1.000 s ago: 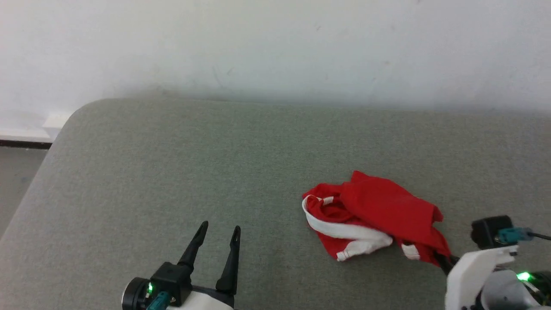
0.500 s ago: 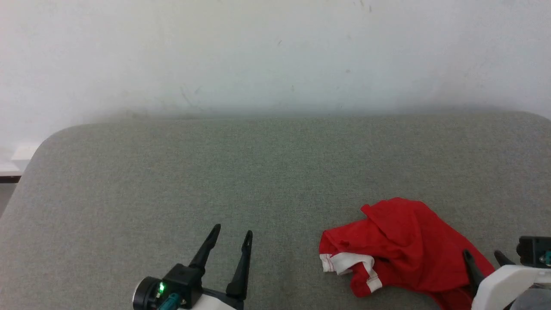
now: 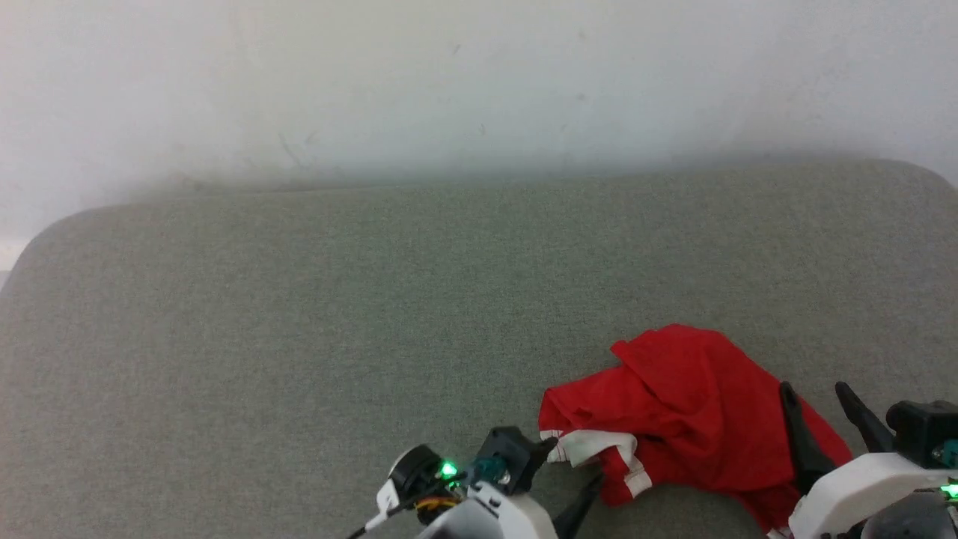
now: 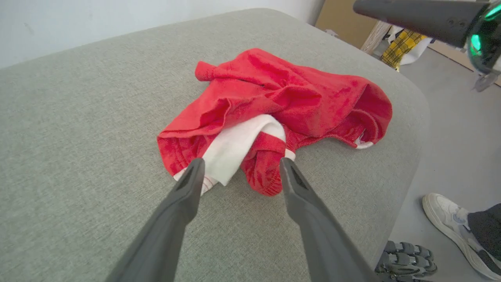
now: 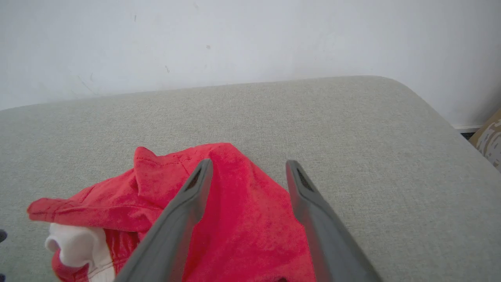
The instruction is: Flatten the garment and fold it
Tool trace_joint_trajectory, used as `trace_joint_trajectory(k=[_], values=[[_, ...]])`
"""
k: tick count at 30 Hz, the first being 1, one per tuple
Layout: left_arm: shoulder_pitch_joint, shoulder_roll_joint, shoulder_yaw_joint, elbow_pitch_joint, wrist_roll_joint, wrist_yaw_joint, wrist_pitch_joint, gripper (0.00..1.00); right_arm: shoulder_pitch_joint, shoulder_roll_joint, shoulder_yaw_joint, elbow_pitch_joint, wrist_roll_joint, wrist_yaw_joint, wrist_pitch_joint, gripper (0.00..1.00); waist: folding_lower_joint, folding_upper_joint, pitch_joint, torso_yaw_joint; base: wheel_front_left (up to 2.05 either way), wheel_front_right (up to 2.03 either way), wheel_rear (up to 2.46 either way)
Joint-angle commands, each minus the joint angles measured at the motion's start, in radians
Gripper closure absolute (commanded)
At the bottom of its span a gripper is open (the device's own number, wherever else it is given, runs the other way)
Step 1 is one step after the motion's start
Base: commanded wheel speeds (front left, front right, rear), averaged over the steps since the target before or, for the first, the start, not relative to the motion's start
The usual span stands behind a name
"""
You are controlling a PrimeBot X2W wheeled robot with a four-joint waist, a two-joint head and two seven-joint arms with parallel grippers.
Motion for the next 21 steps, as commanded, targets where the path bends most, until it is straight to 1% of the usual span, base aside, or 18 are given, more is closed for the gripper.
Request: trace_joint_trajectory(k=[1,3,4,6,9,13,15,18,21], values=[[-0.071,-0.004,-0.019,0.023,-0.010,-0.004,0.060,0.00,-0.019,0.003,0.009,0.011,0.002,-0.001,-0.016,0.00,0.0000,0.0000,0.038,-0.027,0.00,0.00,0.00],[-0.122,-0.007,-0.038,0.050,-0.011,-0.005,0.109,0.00,-0.029,0.003,0.013,0.019,0.005,-0.001,-0.026,0.00,0.0000,0.0000,0.056,-0.040,0.00,0.00,0.00],[-0.122,-0.007,-0.038,0.050,-0.011,-0.005,0.109,0.00,-0.029,0.003,0.013,0.019,0.005,-0.001,-0.026,0.00,0.0000,0.0000,0.056,-0.040,0.00,0.00,0.00],[-0.168,-0.009,-0.047,0.076,-0.010,-0.003,0.139,0.00,-0.042,0.003,0.019,0.027,0.007,-0.001,-0.036,0.00,0.0000,0.0000,0.078,-0.055,0.00,0.00,0.00],[-0.227,-0.012,-0.056,0.122,-0.004,0.003,0.157,0.00,-0.060,0.003,0.022,0.040,0.013,-0.001,-0.049,0.00,0.0000,0.0000,0.107,-0.071,0.00,0.00,0.00],[-0.267,-0.014,-0.071,0.189,-0.044,0.003,0.179,0.00,-0.078,0.003,0.021,0.057,0.021,-0.001,-0.070,0.00,0.0000,0.0000,0.142,-0.080,0.00,0.00,0.00],[-0.280,-0.015,-0.085,0.213,-0.073,0.001,0.188,1.00,-0.086,0.003,0.021,0.066,0.021,-0.001,-0.081,0.00,0.0000,0.0000,0.152,-0.078,0.00,0.00,0.00],[-0.290,-0.015,-0.090,0.226,-0.112,-0.002,0.170,1.00,-0.096,0.003,0.018,0.080,0.021,-0.001,-0.091,0.00,0.0000,0.0000,0.155,-0.067,0.00,0.00,0.00],[-0.293,0.000,-0.061,0.215,-0.133,0.000,0.121,1.00,-0.101,0.003,0.014,0.089,0.020,-0.001,-0.097,0.00,0.0000,0.0000,0.140,-0.045,0.00,0.00,0.00]])
